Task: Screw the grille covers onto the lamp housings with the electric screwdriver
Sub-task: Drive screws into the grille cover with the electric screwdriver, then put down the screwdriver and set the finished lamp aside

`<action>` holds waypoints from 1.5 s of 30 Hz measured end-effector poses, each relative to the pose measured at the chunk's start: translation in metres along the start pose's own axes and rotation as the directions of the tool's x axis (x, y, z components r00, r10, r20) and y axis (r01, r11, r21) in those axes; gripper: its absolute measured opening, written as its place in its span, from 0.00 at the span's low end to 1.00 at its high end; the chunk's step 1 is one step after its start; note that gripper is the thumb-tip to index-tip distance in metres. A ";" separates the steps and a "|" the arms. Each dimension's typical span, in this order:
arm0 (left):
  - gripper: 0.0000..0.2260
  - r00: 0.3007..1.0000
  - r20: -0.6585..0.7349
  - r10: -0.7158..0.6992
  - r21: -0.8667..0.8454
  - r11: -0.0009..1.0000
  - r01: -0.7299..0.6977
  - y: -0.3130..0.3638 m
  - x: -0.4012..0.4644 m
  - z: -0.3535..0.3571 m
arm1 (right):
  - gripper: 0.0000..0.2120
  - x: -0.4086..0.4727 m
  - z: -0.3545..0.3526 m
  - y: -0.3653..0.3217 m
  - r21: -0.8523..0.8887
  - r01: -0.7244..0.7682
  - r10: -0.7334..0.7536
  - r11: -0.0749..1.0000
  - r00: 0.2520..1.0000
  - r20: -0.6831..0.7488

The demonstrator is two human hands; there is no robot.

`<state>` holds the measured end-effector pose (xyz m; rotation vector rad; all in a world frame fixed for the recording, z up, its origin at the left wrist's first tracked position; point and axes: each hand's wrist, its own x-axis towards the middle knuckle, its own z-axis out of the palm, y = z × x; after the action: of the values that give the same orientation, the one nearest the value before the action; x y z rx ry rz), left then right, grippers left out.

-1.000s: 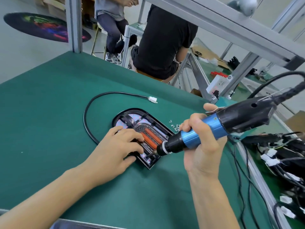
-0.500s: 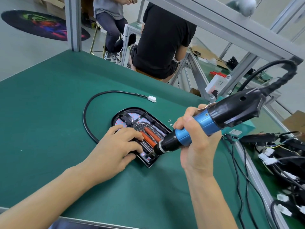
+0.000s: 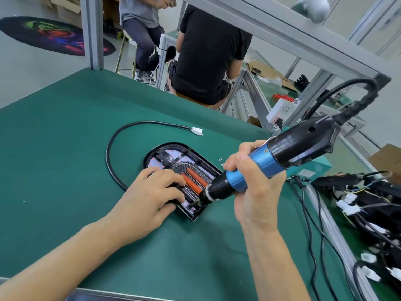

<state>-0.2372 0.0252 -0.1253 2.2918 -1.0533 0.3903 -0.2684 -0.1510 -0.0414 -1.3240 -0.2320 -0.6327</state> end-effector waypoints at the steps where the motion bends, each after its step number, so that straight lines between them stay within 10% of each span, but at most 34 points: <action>1: 0.11 1.000 -0.004 -0.002 -0.001 1.000 0.002 0.000 0.000 0.000 | 0.12 0.000 0.000 0.000 0.009 -0.005 0.005 1.000 1.000 -0.001; 27: 0.09 0.993 -0.120 0.012 -0.057 0.998 -0.019 -0.007 -0.003 0.012 | 0.17 0.001 0.004 -0.005 0.002 -0.030 0.030 1.000 0.999 -0.019; 37: 0.12 0.991 -0.133 -0.001 -0.084 0.996 -0.011 -0.004 -0.005 0.010 | 0.14 0.017 -0.032 -0.059 -0.123 0.163 -0.196 0.979 0.919 -0.343; 45: 0.13 0.989 -0.144 -0.015 -0.107 0.994 0.000 -0.002 -0.002 0.010 | 0.15 0.036 -0.144 -0.081 -0.434 -0.308 0.050 0.847 0.858 -0.510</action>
<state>-0.2368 0.0218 -0.1351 2.1375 -0.9691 0.4782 -0.3115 -0.3067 0.0073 -1.6110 0.5080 -0.8721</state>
